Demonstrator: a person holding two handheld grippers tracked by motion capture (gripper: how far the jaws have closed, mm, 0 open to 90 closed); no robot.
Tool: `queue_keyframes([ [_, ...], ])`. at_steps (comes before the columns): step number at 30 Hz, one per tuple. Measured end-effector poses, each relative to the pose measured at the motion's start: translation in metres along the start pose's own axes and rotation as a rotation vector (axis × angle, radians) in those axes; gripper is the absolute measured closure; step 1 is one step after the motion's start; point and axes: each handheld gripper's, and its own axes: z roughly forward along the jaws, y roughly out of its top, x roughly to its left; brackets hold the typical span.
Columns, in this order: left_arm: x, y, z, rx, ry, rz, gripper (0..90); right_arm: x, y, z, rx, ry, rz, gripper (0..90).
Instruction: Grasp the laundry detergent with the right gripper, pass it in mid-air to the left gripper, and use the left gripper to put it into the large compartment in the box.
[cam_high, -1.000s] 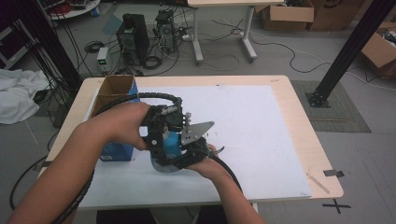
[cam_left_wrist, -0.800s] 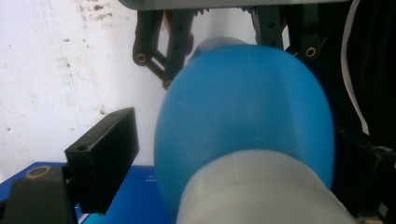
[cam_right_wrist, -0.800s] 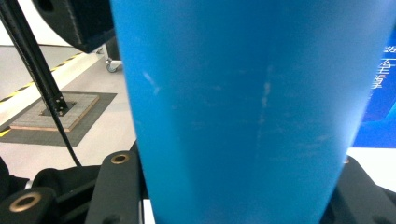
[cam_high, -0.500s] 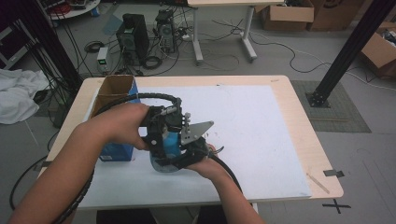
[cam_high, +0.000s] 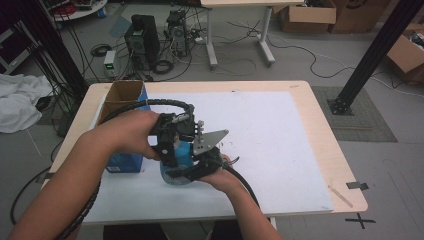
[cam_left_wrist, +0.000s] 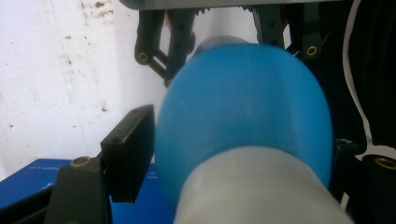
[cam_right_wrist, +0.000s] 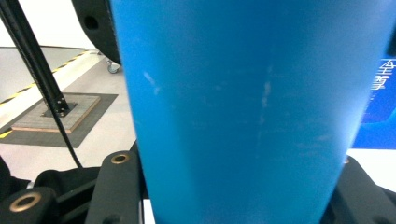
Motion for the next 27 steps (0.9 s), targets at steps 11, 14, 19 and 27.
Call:
queue_keyframes([
  [11, 0.0003, -0.001, -0.0001, 0.003, -0.011, -0.003, 35.1, -0.0003, 0.0006, 0.0011, -0.005, 0.006, 0.009, 47.6],
  [14, 0.0001, -0.0008, -0.0003, -0.001, -0.009, -0.002, 35.5, -0.0004, 0.0008, 0.0016, -0.005, 0.004, 0.009, 47.6],
  [19, -0.0012, -0.0004, 0.0008, 0.007, -0.012, 0.004, 38.0, 0.0, 0.0007, 0.002, -0.006, 0.004, 0.011, 47.6],
  [27, -0.0018, -0.0002, -0.0002, 0.013, -0.012, 0.004, 38.5, 0.0007, 0.0011, 0.0028, -0.009, 0.006, 0.009, 47.4],
])
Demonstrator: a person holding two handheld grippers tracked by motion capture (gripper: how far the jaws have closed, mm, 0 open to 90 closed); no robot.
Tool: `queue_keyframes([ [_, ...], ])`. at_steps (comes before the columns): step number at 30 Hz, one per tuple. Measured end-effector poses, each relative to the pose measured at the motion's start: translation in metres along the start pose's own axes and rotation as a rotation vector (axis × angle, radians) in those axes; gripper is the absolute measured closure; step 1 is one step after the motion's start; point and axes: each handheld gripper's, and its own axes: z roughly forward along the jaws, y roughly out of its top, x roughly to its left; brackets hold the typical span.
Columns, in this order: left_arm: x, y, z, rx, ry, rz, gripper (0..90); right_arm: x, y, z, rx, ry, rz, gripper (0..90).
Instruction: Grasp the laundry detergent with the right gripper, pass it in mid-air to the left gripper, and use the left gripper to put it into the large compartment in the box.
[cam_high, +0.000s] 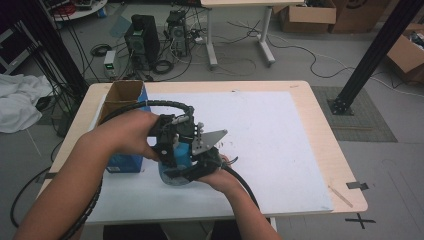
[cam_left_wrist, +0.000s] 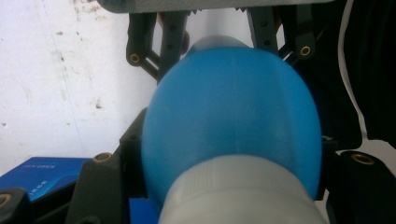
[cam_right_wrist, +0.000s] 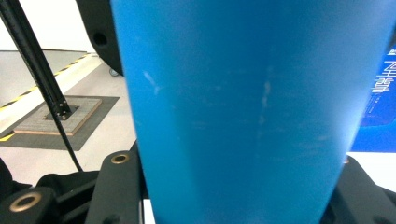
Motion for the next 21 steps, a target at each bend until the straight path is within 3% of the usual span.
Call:
queue_keyframes([
  [8, -0.002, 0.003, -0.008, 0.0, 0.026, 0.02, 38.7, 0.0, 0.003, -0.004, -0.02, -0.016, -0.001, 43.5],
  [12, -0.003, 0.004, -0.013, 0.022, 0.052, 0.015, 38.8, -0.001, 0.003, -0.009, -0.05, -0.006, 0.011, 32.3],
  [16, 0.0, 0.005, -0.013, 0.045, 0.051, 0.007, 38.9, 0.0, 0.003, -0.013, -0.056, -0.021, 0.019, 26.9],
  [21, 0.002, 0.004, -0.012, 0.036, 0.033, -0.005, 38.9, 0.0, 0.001, -0.017, -0.05, -0.047, 0.026, 19.6],
])
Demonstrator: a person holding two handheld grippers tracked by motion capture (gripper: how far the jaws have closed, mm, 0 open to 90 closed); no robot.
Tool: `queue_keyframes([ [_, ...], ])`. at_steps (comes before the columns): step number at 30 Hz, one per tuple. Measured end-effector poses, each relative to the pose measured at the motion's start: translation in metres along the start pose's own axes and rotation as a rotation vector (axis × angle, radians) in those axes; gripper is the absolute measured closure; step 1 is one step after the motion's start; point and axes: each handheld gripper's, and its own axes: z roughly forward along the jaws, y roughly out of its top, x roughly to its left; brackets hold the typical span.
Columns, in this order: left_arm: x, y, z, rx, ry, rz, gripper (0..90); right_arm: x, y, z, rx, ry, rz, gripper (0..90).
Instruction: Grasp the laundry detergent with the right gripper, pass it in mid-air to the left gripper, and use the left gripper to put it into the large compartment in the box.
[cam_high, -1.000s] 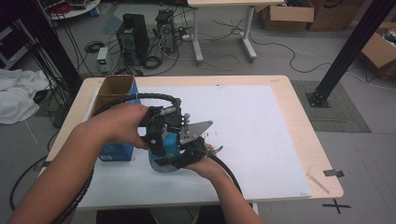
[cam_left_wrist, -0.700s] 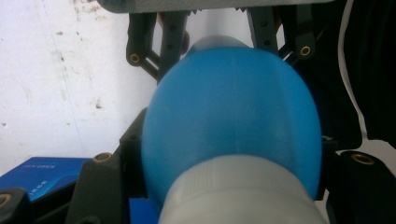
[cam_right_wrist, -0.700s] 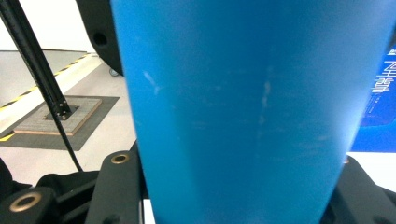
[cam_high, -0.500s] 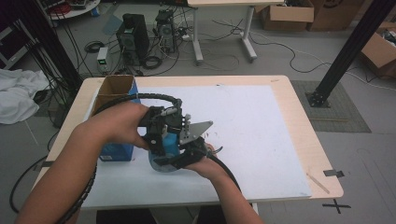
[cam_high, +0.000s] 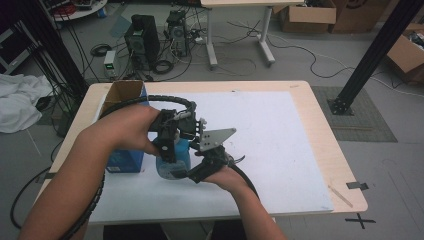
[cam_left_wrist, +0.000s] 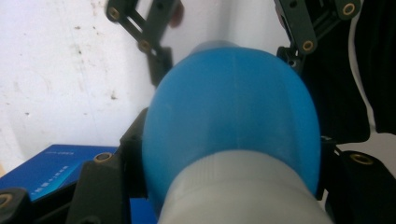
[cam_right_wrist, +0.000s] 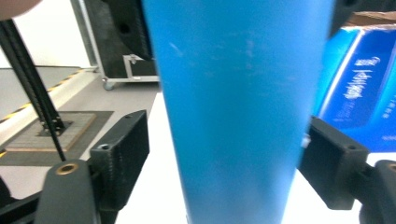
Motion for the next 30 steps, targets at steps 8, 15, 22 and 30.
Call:
queue_keyframes([
  [8, 0.003, -0.002, -0.004, -0.008, -0.027, -0.023, 38.8, -0.002, 0.004, -0.012, 0.038, -0.033, 0.017, 9.9],
  [15, 0.006, -0.002, -0.011, -0.005, -0.032, -0.049, 38.7, -0.003, 0.015, -0.029, 0.145, -0.064, 0.019, 1.3],
  [22, 0.015, 0.0, -0.02, 0.003, -0.059, -0.102, 38.6, -0.005, 0.025, -0.048, 0.224, -0.098, 0.017, 0.0],
  [30, 0.027, -0.004, -0.039, 0.009, -0.083, -0.18, 38.4, -0.007, 0.046, -0.076, 0.369, -0.127, -0.005, 0.0],
])
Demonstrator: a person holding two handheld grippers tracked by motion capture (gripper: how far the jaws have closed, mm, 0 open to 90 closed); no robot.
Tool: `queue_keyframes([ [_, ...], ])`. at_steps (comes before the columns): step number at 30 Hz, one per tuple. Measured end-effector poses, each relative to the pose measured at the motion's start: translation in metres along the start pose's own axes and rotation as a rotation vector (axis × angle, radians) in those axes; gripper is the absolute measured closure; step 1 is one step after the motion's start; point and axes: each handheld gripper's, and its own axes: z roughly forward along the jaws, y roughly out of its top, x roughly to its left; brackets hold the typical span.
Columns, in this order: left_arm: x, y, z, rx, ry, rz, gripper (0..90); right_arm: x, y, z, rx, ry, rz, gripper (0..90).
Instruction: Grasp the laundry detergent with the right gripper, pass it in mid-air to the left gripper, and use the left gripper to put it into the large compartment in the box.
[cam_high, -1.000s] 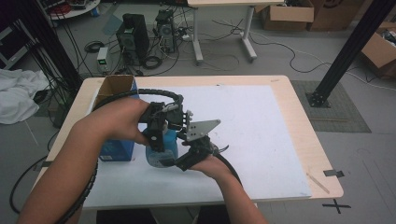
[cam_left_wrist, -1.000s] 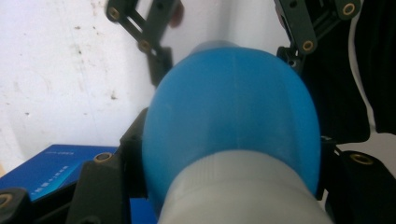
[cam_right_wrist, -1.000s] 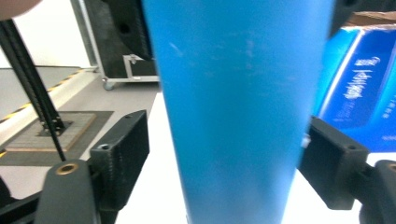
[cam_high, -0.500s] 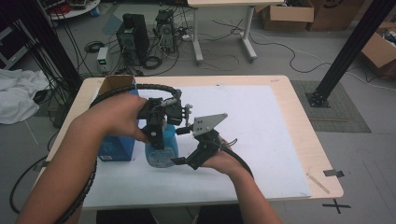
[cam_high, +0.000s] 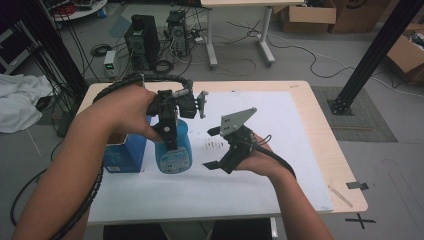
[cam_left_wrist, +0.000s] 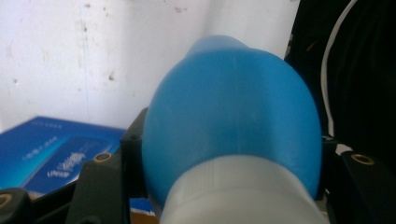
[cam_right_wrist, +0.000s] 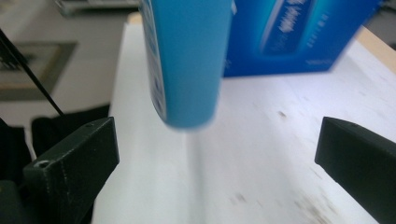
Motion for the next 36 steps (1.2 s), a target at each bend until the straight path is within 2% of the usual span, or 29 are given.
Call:
queue_keyframes([
  [4, 0.008, -0.006, -0.011, -0.011, 0.003, -0.044, 38.5, -0.004, 0.007, -0.015, 0.114, 0.001, -0.007, 0.0],
  [5, 0.011, -0.008, -0.014, -0.016, 0.005, -0.066, 38.4, -0.005, 0.009, -0.018, 0.148, 0.002, -0.012, 0.0],
  [8, 0.019, -0.016, -0.024, -0.024, -0.002, -0.159, 38.4, -0.006, 0.014, -0.023, 0.249, 0.001, -0.028, 0.0],
  [10, 0.021, -0.019, -0.029, -0.028, 0.015, -0.221, 38.4, -0.006, 0.016, -0.025, 0.315, 0.0, -0.041, 0.0],
  [13, 0.026, -0.026, -0.04, -0.072, 0.027, -0.354, 38.4, -0.007, 0.016, -0.024, 0.402, -0.001, -0.061, 0.0],
  [15, 0.029, -0.031, -0.046, -0.071, 0.03, -0.424, 38.4, -0.008, 0.015, -0.023, 0.455, -0.001, -0.069, 0.0],
  [17, 0.034, -0.037, -0.052, -0.065, 0.012, -0.5, 38.4, -0.009, 0.015, -0.022, 0.515, -0.009, -0.079, 0.0],
  [21, 0.044, -0.054, -0.066, -0.111, -0.029, -0.641, 38.5, -0.01, 0.017, -0.025, 0.569, 0.0, -0.085, 0.0],
  [25, 0.052, -0.069, -0.074, -0.115, -0.038, -0.74, 38.5, -0.013, 0.02, -0.032, 0.592, 0.01, -0.088, 0.0],
  [30, 0.065, -0.092, -0.083, -0.108, -0.026, -0.892, 38.5, -0.017, 0.024, -0.041, 0.607, 0.015, -0.085, 0.0],
  [36, 0.079, -0.119, -0.09, -0.117, -0.001, -1.031, 38.5, -0.021, 0.024, -0.043, 0.626, 0.019, -0.081, 0.0],
])
